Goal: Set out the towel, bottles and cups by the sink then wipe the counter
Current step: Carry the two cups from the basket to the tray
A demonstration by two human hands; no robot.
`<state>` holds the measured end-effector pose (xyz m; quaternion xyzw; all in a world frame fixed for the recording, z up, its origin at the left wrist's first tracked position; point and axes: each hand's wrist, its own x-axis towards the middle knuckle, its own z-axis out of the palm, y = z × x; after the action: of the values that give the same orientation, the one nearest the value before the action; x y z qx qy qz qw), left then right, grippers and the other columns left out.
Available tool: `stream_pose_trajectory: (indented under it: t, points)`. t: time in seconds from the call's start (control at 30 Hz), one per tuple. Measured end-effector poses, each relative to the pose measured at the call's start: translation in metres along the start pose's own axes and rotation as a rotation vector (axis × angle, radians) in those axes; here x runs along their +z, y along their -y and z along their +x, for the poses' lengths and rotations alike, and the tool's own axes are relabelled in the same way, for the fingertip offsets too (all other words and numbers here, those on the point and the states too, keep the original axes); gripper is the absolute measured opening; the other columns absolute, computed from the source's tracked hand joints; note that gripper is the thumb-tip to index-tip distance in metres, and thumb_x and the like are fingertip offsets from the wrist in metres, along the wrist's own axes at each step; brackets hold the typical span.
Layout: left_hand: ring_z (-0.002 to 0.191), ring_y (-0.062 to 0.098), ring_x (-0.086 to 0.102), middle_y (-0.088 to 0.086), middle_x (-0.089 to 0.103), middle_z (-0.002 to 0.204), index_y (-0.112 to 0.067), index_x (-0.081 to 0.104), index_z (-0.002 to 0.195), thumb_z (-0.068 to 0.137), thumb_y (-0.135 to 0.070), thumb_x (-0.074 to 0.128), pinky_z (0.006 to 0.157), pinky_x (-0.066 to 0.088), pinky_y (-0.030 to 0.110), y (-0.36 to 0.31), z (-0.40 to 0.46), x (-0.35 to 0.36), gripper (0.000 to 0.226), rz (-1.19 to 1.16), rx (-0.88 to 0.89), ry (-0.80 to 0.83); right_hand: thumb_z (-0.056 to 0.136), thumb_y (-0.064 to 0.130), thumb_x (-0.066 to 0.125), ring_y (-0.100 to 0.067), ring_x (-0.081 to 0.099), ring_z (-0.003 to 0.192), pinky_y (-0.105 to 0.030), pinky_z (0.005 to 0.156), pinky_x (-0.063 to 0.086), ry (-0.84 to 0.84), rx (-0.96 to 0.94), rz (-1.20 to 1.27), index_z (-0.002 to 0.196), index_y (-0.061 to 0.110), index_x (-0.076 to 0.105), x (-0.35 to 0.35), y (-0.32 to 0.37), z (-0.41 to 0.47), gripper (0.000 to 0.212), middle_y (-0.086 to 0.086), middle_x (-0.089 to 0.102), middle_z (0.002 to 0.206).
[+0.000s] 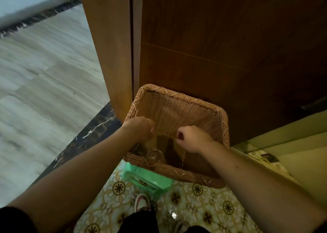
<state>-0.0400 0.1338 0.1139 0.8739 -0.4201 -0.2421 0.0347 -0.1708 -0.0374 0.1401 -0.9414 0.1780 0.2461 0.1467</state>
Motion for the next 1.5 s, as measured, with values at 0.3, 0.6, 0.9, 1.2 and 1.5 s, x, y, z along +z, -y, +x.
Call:
stream_pose_trajectory:
  t: [0.3,0.6,0.9,1.2,1.5]
  points:
    - [0.090,0.016,0.058,0.000,0.064,0.108,-0.020,0.063,0.114,0.092,-0.031,0.063,0.081,0.048,0.030,0.011,0.059,0.050,0.024,-0.059,-0.113,0.319,0.094,0.031,0.062,-0.016,0.062,0.091,-0.036,0.077,0.054,0.185,0.025,0.015,0.099,0.026,0.066,0.045,-0.024,0.070,0.009,0.006,0.064,0.096]
    - [0.093,0.019,0.061,0.007,0.066,0.123,-0.014,0.064,0.122,0.097,-0.022,0.057,0.075,0.044,0.030,0.016,0.126,0.110,0.027,-0.356,-0.492,0.533,0.093,0.027,0.064,-0.029,0.065,0.100,-0.031,0.078,0.049,0.359,-0.011,0.136,0.110,0.014,0.070,0.124,-0.050,0.152,0.022,-0.010,0.069,0.113]
    - [0.127,0.032,0.053,0.015,0.056,0.140,-0.008,0.055,0.136,0.105,-0.030,0.041,0.110,0.041,0.043,0.029,0.172,0.177,0.040,-0.237,-0.539,0.444,0.092,0.030,0.065,-0.033,0.060,0.116,-0.034,0.091,0.049,0.467,0.015,0.196,0.123,0.010,0.065,0.196,-0.067,0.197,0.037,-0.015,0.062,0.130]
    - [0.145,0.034,0.032,0.020,0.034,0.157,-0.005,0.036,0.150,0.106,-0.029,0.034,0.118,0.027,0.045,0.047,0.175,0.202,0.050,-0.159,-0.626,0.409,0.093,0.015,0.065,-0.034,0.059,0.119,-0.040,0.099,0.050,0.522,-0.026,0.206,0.125,0.010,0.065,0.220,-0.058,0.203,0.033,-0.015,0.060,0.132]
    - [0.124,0.033,0.055,0.019,0.058,0.136,-0.004,0.055,0.133,0.105,-0.021,0.044,0.108,0.042,0.039,0.019,0.153,0.127,0.035,-0.220,-0.531,0.378,0.090,0.016,0.065,-0.033,0.062,0.114,-0.038,0.094,0.052,0.405,-0.108,0.050,0.118,0.012,0.070,0.139,-0.069,0.194,0.029,-0.014,0.064,0.126]
